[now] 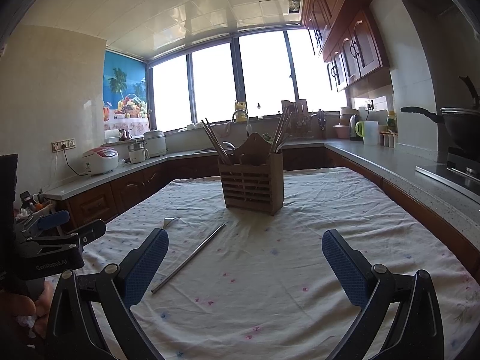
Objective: Organize utensils
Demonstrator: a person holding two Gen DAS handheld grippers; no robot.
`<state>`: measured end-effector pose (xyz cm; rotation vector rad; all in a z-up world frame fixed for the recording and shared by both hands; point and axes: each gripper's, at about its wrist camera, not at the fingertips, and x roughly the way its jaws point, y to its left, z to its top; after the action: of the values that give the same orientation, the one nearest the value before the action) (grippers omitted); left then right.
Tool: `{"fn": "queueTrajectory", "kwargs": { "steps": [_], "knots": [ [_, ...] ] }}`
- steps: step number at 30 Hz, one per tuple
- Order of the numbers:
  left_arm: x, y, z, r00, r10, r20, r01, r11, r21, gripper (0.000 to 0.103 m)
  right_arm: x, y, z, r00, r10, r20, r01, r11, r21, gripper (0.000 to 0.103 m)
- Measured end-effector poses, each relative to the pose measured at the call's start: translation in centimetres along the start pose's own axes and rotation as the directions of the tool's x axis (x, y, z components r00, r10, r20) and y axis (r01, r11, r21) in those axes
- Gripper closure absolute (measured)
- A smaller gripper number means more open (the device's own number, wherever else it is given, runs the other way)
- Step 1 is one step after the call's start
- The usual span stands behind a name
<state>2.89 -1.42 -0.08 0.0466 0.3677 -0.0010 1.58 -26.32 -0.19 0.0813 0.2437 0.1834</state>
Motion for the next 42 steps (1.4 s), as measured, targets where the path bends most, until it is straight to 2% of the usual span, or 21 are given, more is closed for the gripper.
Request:
{"fn": "queueTrajectory", "kwargs": {
  "steps": [42],
  "knots": [
    [0.22, -0.32, -0.07, 1.000, -0.007, -0.003, 0.007, 1.000, 0.005, 0.000, 0.31, 0.12, 0.23, 1.000, 0.007, -0.006, -0.007, 1.000, 0.020, 0.000]
  ]
}}
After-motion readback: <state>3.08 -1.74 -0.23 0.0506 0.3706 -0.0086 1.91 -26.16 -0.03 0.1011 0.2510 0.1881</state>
